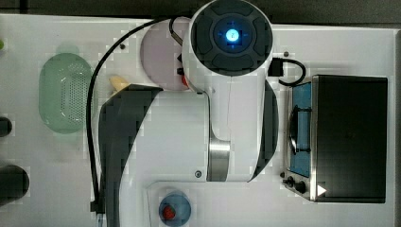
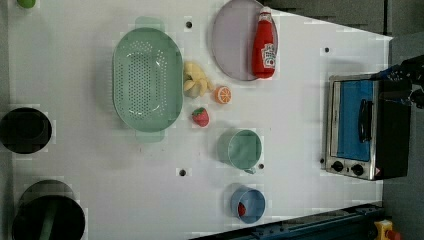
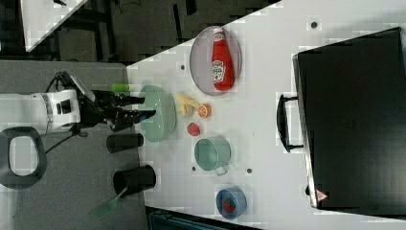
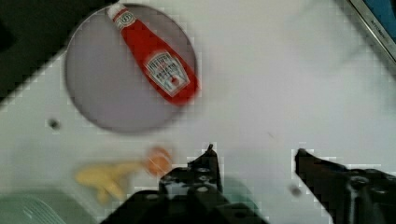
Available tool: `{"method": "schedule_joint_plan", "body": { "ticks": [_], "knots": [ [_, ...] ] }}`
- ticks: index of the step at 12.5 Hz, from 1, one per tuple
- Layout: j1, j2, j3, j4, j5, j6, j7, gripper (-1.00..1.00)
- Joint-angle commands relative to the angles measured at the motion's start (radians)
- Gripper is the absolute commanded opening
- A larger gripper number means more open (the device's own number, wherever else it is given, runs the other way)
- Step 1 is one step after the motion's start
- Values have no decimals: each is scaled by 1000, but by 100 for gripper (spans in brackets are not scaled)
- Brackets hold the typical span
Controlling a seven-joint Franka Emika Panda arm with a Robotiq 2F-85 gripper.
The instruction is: Pick ketchup from plate and place it on table.
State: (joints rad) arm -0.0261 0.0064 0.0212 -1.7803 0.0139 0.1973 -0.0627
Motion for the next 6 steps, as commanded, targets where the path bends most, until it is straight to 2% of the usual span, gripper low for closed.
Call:
{"method": "schedule_joint_plan", "body": {
  "ticks": [1,3,6],
  "knots": [
    [-103,-273,39,-113,17,-199,32,58],
    [-101,-257,41,-113,17,-187,29,100],
    [-99,-182,57,-113,17,-123,4,100]
  ]
}}
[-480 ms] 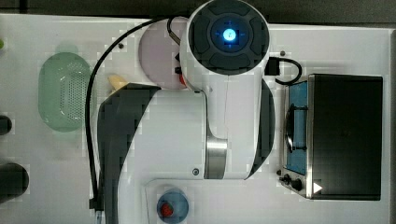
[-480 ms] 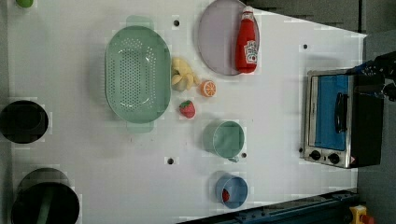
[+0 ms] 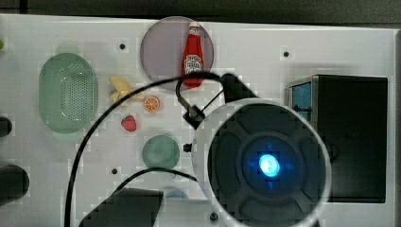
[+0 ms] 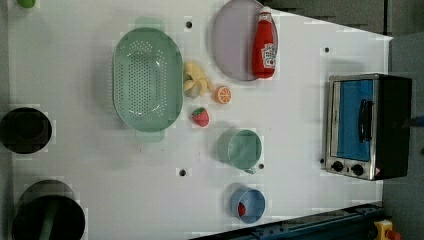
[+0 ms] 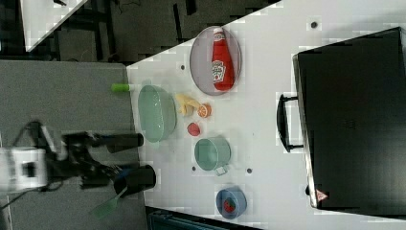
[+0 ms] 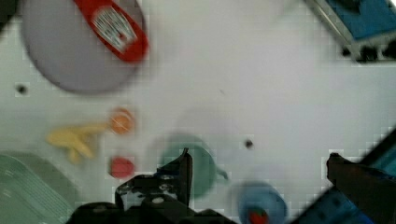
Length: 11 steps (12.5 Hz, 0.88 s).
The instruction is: Pick ketchup from plate and place it on table.
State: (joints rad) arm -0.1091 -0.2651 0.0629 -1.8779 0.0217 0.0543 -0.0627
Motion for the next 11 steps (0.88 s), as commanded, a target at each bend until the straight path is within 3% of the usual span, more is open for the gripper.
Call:
{"method": "schedule_joint_plan", "body": {
  "ticks": [1,6,11],
  "knots": [
    [-15,124,23,-15,9,47,-9,100],
    [-3,323,61,-9,9,217,-80,100],
    [0,523,78,25,8,420,-363,100]
  ]
}}
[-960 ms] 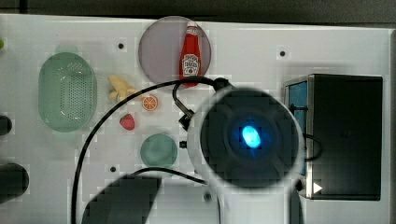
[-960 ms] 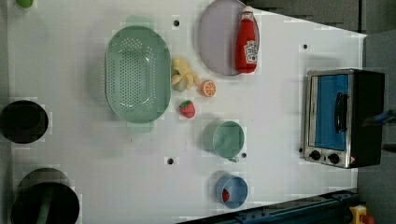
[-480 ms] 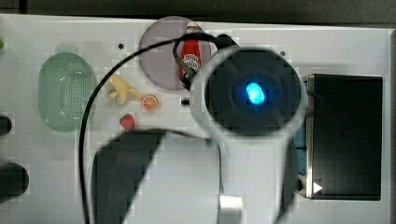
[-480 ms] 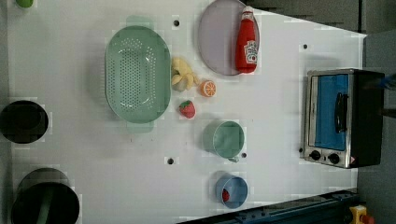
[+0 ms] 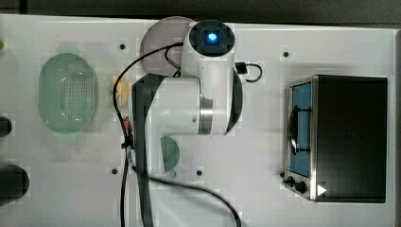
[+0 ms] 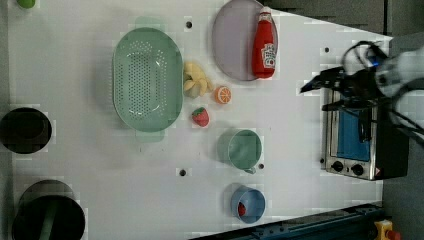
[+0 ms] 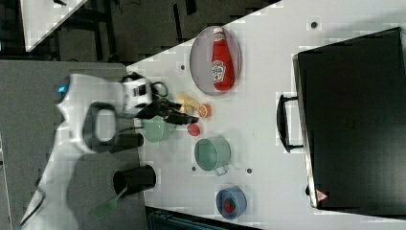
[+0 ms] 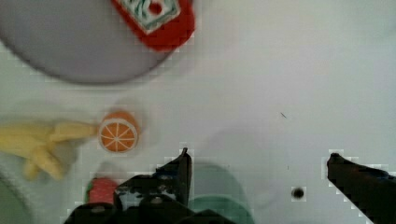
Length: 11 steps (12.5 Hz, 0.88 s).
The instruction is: Pick ketchup from plate and place it on table.
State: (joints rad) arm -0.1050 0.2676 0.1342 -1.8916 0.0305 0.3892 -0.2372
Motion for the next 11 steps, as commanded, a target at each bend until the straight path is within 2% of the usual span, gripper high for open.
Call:
{"method": "schedule_joint_plan", "body": {
  "ticks": [1,4,11],
  "knots": [
    [-5,28,7,48,-1,123,-244,100],
    [-4,137,7,86,-3,201,-376,100],
    [8,380,8,273,-56,234,-453,100]
  ]
}}
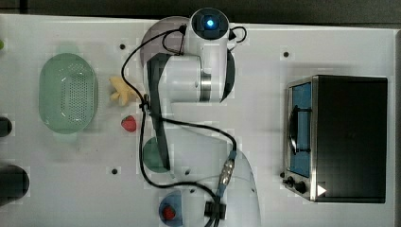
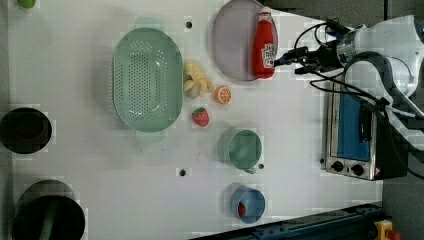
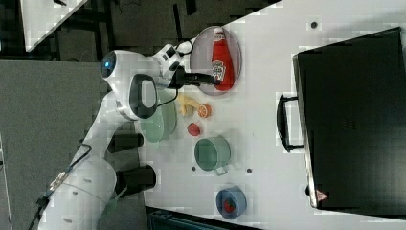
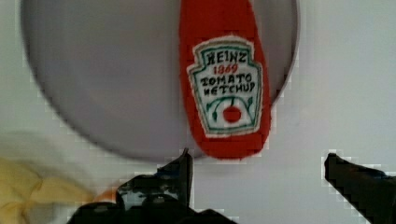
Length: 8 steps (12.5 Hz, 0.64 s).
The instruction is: Pick ketchup from plate and place it on table.
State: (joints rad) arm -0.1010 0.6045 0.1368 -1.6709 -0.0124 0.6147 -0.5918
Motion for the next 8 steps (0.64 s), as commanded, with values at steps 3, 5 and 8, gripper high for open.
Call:
{"method": "schedule_joint_plan", "body": {
  "ticks": [3,5,8],
  "knots": [
    [13,140,5,125,-21,50,-157,100],
    [17,189,5,154,-25,94,-158,100],
    [21,243,5,168,-48,180,-159,100]
  ]
}}
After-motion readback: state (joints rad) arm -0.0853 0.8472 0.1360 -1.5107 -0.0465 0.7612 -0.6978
